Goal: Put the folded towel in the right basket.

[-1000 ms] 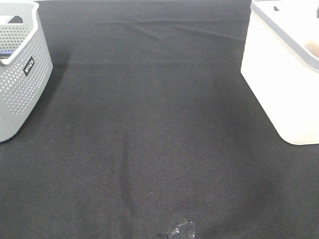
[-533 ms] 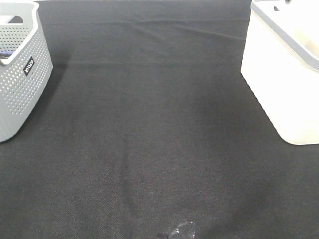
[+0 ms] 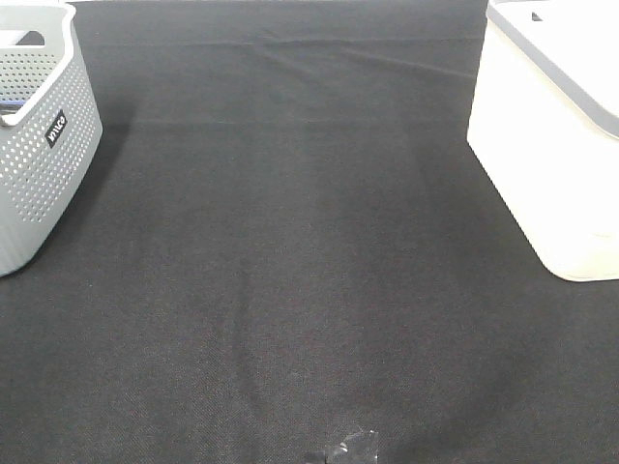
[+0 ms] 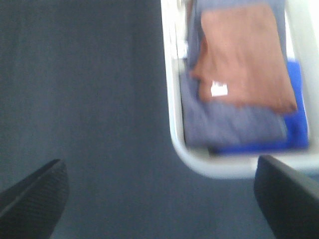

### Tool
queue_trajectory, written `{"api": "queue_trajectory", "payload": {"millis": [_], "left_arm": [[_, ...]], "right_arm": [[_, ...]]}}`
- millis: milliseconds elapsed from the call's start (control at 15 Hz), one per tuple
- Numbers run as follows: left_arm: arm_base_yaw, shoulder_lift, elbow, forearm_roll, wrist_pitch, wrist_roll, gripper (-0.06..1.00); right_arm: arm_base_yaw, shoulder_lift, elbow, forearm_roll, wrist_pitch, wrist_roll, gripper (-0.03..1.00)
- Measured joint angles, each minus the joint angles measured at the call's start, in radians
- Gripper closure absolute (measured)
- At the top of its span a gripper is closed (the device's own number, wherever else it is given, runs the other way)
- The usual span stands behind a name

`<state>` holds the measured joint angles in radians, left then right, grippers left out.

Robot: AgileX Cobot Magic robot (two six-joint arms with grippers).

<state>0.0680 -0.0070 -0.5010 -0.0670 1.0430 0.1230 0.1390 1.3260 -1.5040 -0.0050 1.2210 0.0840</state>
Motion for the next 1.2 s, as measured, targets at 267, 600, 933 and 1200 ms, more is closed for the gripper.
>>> {"api": "queue_trajectory", "payload": {"millis": [267,600,933,1200], "left_arm": [[0.0,0.0,0.0,0.0,0.0,0.0,-0.05],[0.0,0.0,0.0,0.0,0.0,0.0,-0.05],[0.0,0.0,0.0,0.0,0.0,0.0,-0.05],[0.0,0.0,0.0,0.0,0.0,0.0,-0.05]], "right_arm": [[0.0,-0.461,0.433,-0.056,-0.077,0.012,0.0],[0.0,-0.918,0.806,-0.062,-0.147,0.011,0.0],[0.0,-1.317,0.993,-0.055,-0.146,0.012,0.0],[0.0,-1.329,0.996,-0.051,-0.147,0.012,0.0]]}}
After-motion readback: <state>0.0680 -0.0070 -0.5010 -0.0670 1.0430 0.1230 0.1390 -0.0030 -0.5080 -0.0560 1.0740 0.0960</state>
